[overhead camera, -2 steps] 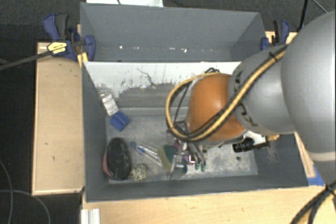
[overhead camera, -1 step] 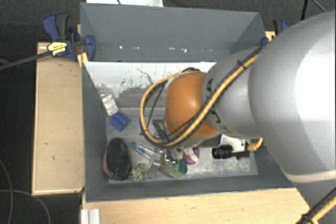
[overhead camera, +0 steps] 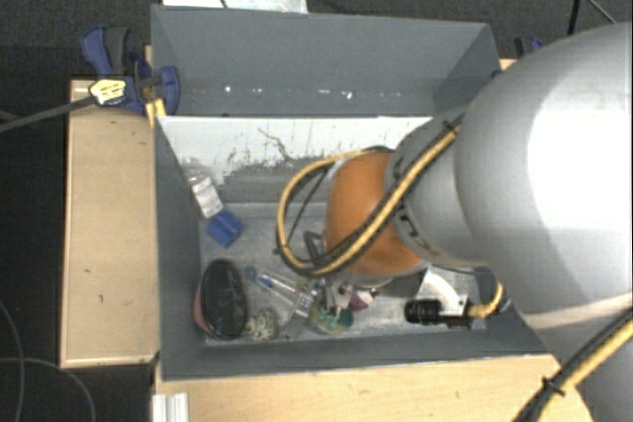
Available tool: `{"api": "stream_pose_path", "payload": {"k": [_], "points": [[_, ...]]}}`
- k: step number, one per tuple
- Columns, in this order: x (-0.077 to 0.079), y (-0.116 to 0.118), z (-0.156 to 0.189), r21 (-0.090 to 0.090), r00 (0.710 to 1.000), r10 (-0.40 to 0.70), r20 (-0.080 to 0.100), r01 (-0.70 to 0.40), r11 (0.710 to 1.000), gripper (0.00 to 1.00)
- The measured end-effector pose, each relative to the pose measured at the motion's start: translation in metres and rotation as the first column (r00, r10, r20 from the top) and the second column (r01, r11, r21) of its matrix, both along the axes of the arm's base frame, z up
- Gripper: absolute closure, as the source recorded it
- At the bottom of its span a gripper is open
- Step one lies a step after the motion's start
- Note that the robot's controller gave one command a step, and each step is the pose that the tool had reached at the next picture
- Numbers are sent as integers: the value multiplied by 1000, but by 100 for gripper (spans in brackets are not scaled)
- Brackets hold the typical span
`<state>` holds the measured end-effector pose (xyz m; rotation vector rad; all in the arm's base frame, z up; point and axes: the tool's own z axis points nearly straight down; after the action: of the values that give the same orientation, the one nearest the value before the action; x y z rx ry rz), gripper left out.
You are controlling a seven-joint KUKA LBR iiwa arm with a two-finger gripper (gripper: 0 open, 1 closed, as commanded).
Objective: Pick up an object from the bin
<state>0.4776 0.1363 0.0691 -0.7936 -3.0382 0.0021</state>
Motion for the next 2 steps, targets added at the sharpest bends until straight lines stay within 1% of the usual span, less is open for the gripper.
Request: {"api": "stream_pose_path", "payload": {"k": [1,2], "points": [[9,3,1,1,971,-238,4,238,971,0],[9,3,1,1,971,-238,4,238,971,100]]}}
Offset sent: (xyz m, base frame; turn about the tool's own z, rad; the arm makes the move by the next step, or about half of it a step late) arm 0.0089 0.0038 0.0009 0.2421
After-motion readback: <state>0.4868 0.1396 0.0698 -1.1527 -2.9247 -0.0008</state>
